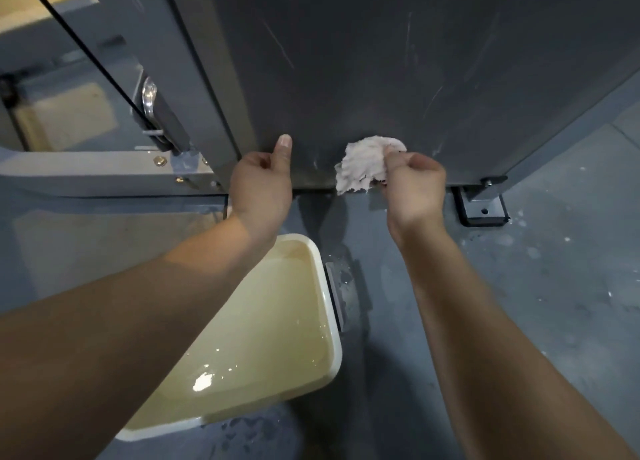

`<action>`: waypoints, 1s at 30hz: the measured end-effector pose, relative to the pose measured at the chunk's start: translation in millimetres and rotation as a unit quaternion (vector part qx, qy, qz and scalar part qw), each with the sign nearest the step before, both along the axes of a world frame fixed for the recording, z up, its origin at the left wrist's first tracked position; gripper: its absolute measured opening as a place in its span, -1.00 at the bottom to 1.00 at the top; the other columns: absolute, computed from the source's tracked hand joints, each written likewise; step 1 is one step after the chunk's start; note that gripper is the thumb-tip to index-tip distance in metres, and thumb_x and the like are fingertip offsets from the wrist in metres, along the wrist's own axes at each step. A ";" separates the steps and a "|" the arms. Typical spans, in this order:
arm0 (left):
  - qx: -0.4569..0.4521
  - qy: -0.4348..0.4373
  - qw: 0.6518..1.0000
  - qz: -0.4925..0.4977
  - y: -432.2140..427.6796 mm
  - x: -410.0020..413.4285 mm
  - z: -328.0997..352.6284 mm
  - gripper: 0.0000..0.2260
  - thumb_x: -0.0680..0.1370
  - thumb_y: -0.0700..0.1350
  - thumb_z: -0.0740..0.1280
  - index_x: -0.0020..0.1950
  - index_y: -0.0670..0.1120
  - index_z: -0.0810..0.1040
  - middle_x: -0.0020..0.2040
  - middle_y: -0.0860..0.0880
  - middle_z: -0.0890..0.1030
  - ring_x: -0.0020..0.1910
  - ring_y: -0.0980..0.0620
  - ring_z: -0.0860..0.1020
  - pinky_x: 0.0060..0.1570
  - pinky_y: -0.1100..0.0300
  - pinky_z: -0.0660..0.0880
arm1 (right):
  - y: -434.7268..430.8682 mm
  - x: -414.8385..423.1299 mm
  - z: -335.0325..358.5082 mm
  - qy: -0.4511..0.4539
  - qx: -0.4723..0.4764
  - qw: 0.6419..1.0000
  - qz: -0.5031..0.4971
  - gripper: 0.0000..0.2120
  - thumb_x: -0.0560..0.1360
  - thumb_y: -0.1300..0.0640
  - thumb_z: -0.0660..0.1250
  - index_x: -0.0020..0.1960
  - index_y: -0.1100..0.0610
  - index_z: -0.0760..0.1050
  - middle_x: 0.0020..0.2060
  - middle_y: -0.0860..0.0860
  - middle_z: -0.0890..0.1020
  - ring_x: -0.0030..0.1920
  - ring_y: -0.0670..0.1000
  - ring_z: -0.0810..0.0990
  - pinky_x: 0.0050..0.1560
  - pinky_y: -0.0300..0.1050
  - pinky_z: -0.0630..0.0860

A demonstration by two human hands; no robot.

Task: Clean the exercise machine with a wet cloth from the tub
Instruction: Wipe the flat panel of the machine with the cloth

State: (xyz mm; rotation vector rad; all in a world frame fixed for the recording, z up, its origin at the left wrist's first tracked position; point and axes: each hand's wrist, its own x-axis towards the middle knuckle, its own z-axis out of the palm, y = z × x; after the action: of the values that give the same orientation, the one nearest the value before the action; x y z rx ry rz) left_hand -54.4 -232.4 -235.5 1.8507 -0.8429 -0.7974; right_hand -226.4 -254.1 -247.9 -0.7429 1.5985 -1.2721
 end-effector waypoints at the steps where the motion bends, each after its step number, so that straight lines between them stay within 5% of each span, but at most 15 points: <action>1: 0.000 -0.007 1.000 0.003 0.1 -1.4 -1.8 -0.46 0.62 0.23 0.31 -0.02 -0.29 0.61 -0.12 -0.18 0.69 -0.20 -0.01 0.56 -0.15 0.18 0.46 | -1.2 0.7 3.5 -0.015 -0.002 1.000 0.002 -0.71 0.54 0.16 0.39 -0.34 0.12 0.45 -0.43 -0.02 0.50 -0.34 -0.02 0.44 -0.29 -0.15 0.42; 4: -0.003 -0.010 1.000 0.007 -2.4 -1.8 -6.9 -0.46 0.62 0.24 0.30 -0.01 -0.29 0.60 -0.18 -0.14 0.65 -0.22 0.01 0.54 -0.20 0.24 0.43 | -11.1 0.2 5.8 -0.093 0.024 0.995 -0.021 -0.89 0.48 0.25 0.37 -0.21 0.18 0.49 -0.28 0.14 0.51 -0.25 0.07 0.50 -0.21 -0.03 0.49; 9: -0.032 -0.011 0.999 0.006 -1.7 -2.2 -10.9 -0.42 0.62 0.24 0.31 -0.05 -0.34 0.57 -0.24 -0.11 0.57 -0.25 0.01 0.49 -0.15 0.11 0.46 | -11.4 -4.6 -13.4 -0.120 0.112 0.985 -0.060 -0.84 0.47 0.41 0.35 -0.15 0.17 0.51 -0.26 0.13 0.52 -0.23 0.04 0.48 -0.33 -0.14 0.42; 13: -0.041 -0.006 0.999 0.007 -6.2 -0.1 -15.6 -0.42 0.62 0.23 0.32 -0.08 -0.35 0.56 -0.26 -0.10 0.56 -0.28 0.01 0.48 -0.18 0.13 0.44 | -7.6 -6.7 -8.5 -0.047 0.050 0.997 -0.027 -0.75 0.53 0.25 0.36 -0.32 0.13 0.48 -0.33 0.13 0.51 -0.27 0.04 0.45 -0.27 -0.08 0.37; 17: -0.030 -0.018 0.999 0.021 -9.5 -3.2 -18.9 -0.44 0.61 0.25 0.30 -0.09 -0.29 0.57 -0.25 -0.11 0.61 -0.27 0.01 0.51 -0.14 0.10 0.50 | -9.3 -4.5 15.9 -0.097 0.036 0.994 -0.044 -0.75 0.54 0.31 0.35 -0.29 0.16 0.42 -0.29 0.12 0.47 -0.24 0.07 0.49 -0.22 -0.10 0.50; 20: -0.020 -0.021 0.999 0.028 -10.2 -4.7 -20.8 -0.46 0.61 0.28 0.29 -0.11 -0.24 0.55 -0.27 -0.06 0.60 -0.26 -0.03 0.53 -0.09 0.03 0.54 | -10.0 -4.1 28.2 -0.133 0.065 0.988 -0.046 -0.73 0.56 0.42 0.28 -0.28 0.21 0.42 -0.27 0.15 0.52 -0.02 0.22 0.72 0.15 0.12 0.61; 25: -0.019 -0.029 0.999 0.033 -11.3 -5.7 -20.7 -0.48 0.62 0.26 0.29 -0.09 -0.23 0.56 -0.28 -0.03 0.59 -0.24 -0.05 0.54 -0.08 0.01 0.53 | -12.5 -14.4 45.4 -0.194 0.091 0.977 -0.005 -0.88 0.54 0.48 0.29 -0.09 0.34 0.55 -0.33 0.13 0.66 -0.27 0.04 0.68 -0.08 -0.05 0.68; 30: -0.020 -0.043 0.998 0.034 -11.8 -6.1 -21.9 -0.48 0.62 0.26 0.28 -0.09 -0.23 0.55 -0.28 -0.03 0.57 -0.23 -0.08 0.52 -0.09 0.01 0.51 | -15.3 -15.9 47.6 -0.192 0.087 0.977 -0.002 -0.80 0.55 0.49 0.27 -0.20 0.32 0.55 -0.46 0.08 0.65 -0.42 -0.03 0.66 -0.34 -0.17 0.63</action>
State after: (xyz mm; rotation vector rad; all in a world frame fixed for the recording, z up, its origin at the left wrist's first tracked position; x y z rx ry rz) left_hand -60.5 -244.3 -257.4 1.8788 -0.8389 -0.6586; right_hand -242.3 -269.4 -200.3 -0.3570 1.3704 -1.1770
